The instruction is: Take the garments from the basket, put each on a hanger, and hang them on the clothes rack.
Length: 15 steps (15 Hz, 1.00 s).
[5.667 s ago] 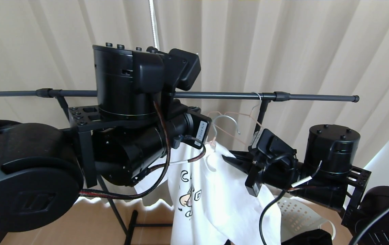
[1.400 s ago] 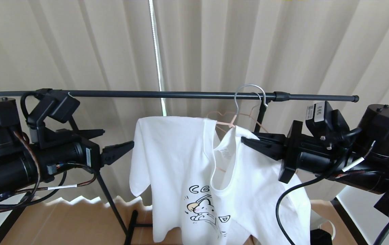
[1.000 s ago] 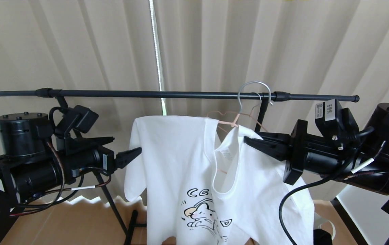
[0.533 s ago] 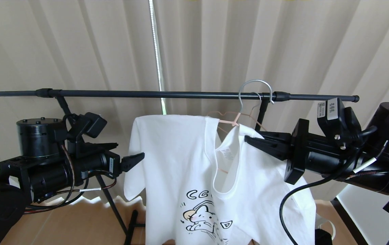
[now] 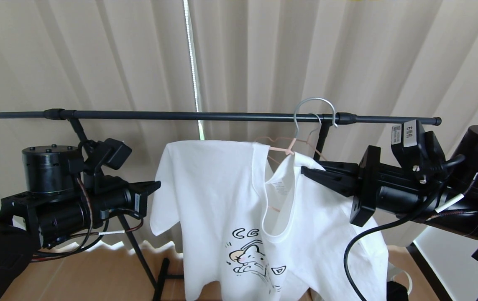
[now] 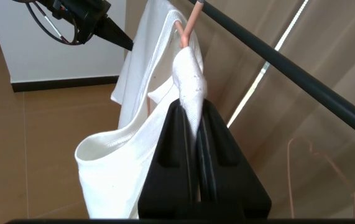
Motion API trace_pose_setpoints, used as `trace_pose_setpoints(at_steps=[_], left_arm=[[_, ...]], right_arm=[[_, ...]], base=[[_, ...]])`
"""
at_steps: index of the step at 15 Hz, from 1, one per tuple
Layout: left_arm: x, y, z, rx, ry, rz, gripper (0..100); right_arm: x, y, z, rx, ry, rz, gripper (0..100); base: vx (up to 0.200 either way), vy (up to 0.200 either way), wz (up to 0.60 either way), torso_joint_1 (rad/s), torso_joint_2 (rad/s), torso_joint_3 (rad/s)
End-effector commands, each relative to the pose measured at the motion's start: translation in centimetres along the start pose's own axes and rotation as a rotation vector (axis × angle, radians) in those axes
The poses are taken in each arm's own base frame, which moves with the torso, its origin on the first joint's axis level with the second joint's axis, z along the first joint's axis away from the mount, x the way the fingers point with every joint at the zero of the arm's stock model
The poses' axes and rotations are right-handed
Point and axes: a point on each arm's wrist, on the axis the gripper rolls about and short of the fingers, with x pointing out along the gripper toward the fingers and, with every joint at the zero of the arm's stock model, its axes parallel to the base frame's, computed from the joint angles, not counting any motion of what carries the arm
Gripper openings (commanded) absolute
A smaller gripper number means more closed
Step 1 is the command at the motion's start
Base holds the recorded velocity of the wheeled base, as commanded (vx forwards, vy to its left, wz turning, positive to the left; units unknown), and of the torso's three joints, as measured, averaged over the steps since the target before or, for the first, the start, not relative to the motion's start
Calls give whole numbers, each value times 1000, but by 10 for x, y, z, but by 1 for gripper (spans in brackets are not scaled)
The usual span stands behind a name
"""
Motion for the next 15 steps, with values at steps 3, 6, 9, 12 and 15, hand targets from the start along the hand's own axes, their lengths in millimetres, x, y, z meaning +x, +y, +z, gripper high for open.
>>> trace_pose_setpoints(at_steps=[3, 6, 9, 12, 15], left_arm=[[0, 1, 0, -1, -1, 3, 0], [-1, 7, -1, -7, 0, 21, 0], [-3, 10, 0, -8, -3, 34, 0], [-3, 13, -1, -12, 0, 41, 0], [-4, 17, -2, -14, 0, 56, 0]], right_arm=[[0, 0, 0, -1, -2, -1, 0], [-1, -2, 0, -2, -1, -9, 0], [-2, -3, 1, -3, -1, -13, 0], [-2, -4, 1, -4, -1, -17, 0], [-5, -6, 2, -8, -3, -28, 0]], base=[[0, 0, 0, 0, 0, 0], [0, 0, 0, 0, 0, 0], [0, 0, 0, 0, 0, 0], [0, 0, 0, 0, 0, 0], [0, 0, 0, 0, 0, 0]])
